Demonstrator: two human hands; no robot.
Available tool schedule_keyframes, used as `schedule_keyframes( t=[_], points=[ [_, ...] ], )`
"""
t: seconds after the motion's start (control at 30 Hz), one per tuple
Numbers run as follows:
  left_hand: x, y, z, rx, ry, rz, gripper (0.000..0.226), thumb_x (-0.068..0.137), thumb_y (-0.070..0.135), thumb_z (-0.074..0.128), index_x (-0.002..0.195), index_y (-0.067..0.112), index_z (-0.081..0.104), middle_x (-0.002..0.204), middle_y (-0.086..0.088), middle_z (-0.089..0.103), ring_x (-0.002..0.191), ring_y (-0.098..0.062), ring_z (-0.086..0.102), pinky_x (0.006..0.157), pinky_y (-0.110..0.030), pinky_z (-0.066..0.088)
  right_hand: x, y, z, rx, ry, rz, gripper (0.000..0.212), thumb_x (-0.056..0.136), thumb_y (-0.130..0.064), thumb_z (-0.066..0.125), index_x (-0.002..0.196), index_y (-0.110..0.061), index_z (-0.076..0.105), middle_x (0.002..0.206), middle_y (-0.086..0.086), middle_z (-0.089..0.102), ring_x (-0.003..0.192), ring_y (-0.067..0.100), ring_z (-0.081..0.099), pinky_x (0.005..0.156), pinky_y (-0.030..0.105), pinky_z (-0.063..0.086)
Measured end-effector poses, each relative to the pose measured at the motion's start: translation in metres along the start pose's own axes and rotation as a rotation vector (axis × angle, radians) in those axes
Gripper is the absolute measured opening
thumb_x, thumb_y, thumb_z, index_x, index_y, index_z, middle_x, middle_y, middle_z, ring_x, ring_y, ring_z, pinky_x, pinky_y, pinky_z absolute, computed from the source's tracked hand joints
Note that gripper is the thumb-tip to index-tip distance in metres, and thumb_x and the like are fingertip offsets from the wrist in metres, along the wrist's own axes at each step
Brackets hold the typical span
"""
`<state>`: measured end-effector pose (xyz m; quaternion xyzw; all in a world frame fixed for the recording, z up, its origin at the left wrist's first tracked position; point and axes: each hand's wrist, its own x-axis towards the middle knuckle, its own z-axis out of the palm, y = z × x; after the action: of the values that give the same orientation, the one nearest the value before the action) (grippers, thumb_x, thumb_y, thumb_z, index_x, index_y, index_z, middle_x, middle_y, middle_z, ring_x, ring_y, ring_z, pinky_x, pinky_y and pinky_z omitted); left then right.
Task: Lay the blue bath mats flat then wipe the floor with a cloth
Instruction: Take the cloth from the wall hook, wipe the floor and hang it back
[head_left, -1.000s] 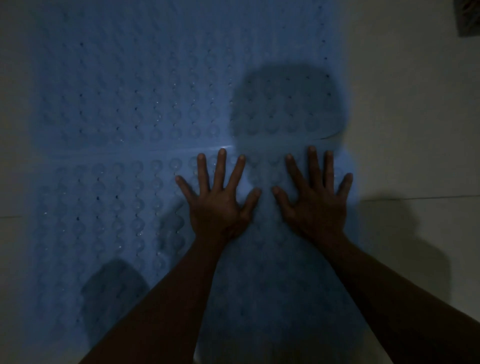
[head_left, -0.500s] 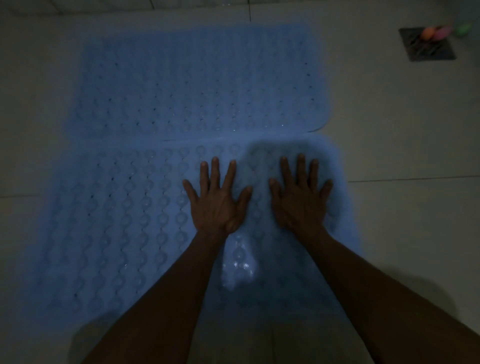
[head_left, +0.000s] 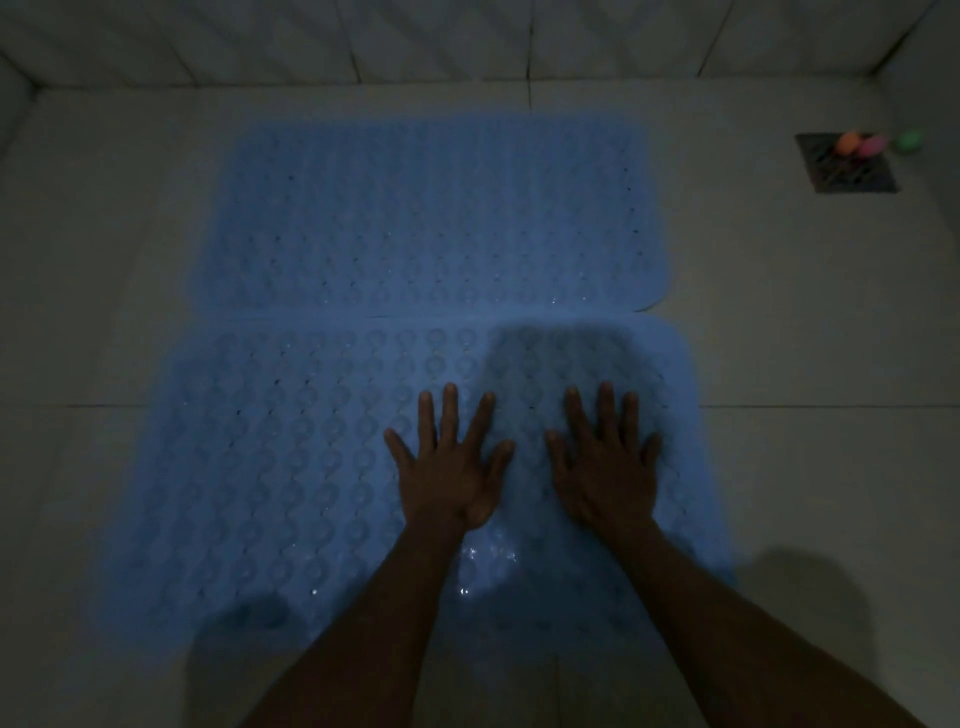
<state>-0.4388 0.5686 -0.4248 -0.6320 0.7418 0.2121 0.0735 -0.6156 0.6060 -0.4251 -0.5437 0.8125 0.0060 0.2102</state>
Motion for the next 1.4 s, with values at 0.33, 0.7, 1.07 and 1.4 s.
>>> schedule_keyframes(
  t=[0.33,0.7,1.07,1.4],
  points=[
    [-0.087,0.041,-0.198,-0.237,-0.109,-0.101,0.064,0.1,0.063,0.021,0.158,0.041,0.004,0.168,-0.001,-0.004,0.154,-0.026,-0.003,0.119,-0.065,0.001,-0.078,-0.054,-0.214,0.235,-0.17,0.043,0.058,0.103,-0.044,0.032,0.157,-0.027,0.015,0.165,0.009,0.006,0.152,0.031,0.007,0.118,0.056,0.02],
    [-0.212,0.13,-0.518,-0.294,-0.01,-0.048,0.064,0.101,0.06,0.025,0.158,0.035,0.011,0.168,-0.003,0.003,0.154,-0.028,0.006,0.119,-0.063,0.015,-0.195,-0.116,-0.547,0.304,-0.109,-0.038,0.06,0.103,-0.039,0.038,0.156,-0.024,0.016,0.165,0.011,0.008,0.15,0.03,0.012,0.118,0.048,0.024],
    [-0.301,0.278,-0.83,-0.304,0.292,0.146,0.061,0.102,0.054,0.031,0.158,0.034,0.016,0.167,-0.004,0.01,0.152,-0.029,0.014,0.117,-0.058,0.025,-0.266,-0.141,-0.88,0.355,0.186,-0.164,0.056,0.101,-0.035,0.043,0.152,-0.02,0.027,0.158,0.015,0.023,0.142,0.038,0.028,0.111,0.048,0.031],
    [-0.347,0.377,-1.008,-0.4,0.624,0.357,0.062,0.101,0.055,0.036,0.157,0.033,0.02,0.165,-0.007,0.018,0.149,-0.03,0.025,0.117,-0.05,0.029,-0.303,-0.122,-1.092,0.361,0.478,-0.224,0.055,0.1,-0.037,0.043,0.151,-0.021,0.029,0.158,0.009,0.025,0.142,0.032,0.03,0.112,0.045,0.033]
  ],
)
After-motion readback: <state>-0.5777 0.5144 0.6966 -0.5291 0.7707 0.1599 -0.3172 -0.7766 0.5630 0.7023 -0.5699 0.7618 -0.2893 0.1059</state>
